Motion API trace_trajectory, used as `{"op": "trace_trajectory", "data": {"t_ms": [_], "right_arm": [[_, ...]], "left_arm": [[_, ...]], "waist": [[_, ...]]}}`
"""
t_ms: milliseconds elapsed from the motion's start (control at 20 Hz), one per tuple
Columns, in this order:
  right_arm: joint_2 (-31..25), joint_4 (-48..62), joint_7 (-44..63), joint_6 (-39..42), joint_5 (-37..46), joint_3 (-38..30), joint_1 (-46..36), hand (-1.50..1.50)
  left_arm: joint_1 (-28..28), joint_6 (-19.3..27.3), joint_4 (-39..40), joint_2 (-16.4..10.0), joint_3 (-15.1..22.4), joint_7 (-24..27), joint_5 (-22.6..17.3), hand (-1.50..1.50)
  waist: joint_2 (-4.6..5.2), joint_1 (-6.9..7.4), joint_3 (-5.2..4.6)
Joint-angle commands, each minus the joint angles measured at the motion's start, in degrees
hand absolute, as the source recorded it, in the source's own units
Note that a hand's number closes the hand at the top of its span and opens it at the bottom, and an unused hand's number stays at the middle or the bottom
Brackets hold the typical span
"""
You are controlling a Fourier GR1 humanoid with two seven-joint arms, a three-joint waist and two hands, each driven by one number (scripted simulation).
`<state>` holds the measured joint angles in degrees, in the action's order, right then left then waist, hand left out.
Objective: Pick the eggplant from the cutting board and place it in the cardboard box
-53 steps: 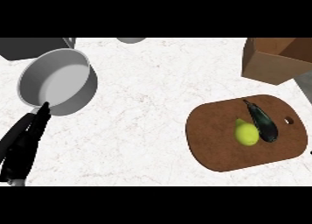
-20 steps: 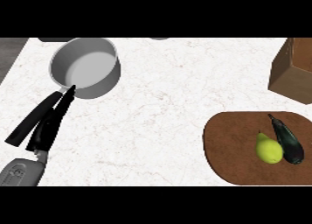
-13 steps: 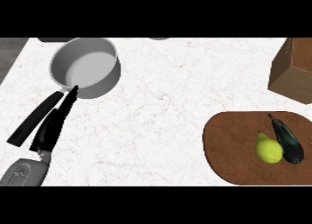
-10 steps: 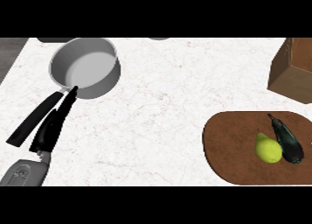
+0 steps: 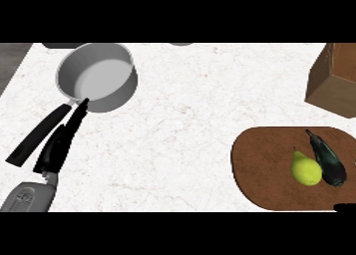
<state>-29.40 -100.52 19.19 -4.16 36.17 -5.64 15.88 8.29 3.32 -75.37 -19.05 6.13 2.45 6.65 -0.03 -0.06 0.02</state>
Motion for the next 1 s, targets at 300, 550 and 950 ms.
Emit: {"op": "trace_trajectory", "data": {"t_ms": [300,550,950], "right_arm": [[3.4,9.9,-3.0,3.4,4.3,-3.3,-8.1,-1.50],[7.1,7.7,-1.1,3.8,9.5,-1.8,-7.1,-1.50],[8.6,18.6,-8.4,3.5,8.7,-4.8,-12.5,-1.50]], "left_arm": [[2.2,-0.6,0.4,3.3,-2.1,-1.5,4.4,0.00],[-4.2,-3.2,-3.6,3.1,-4.1,1.9,3.9,0.00],[-1.2,-5.5,0.7,4.5,-6.4,3.0,5.7,0.00]], "waist": [[0.04,0.06,-0.02],[0.00,0.10,-0.02],[0.05,0.01,-0.02]]}}
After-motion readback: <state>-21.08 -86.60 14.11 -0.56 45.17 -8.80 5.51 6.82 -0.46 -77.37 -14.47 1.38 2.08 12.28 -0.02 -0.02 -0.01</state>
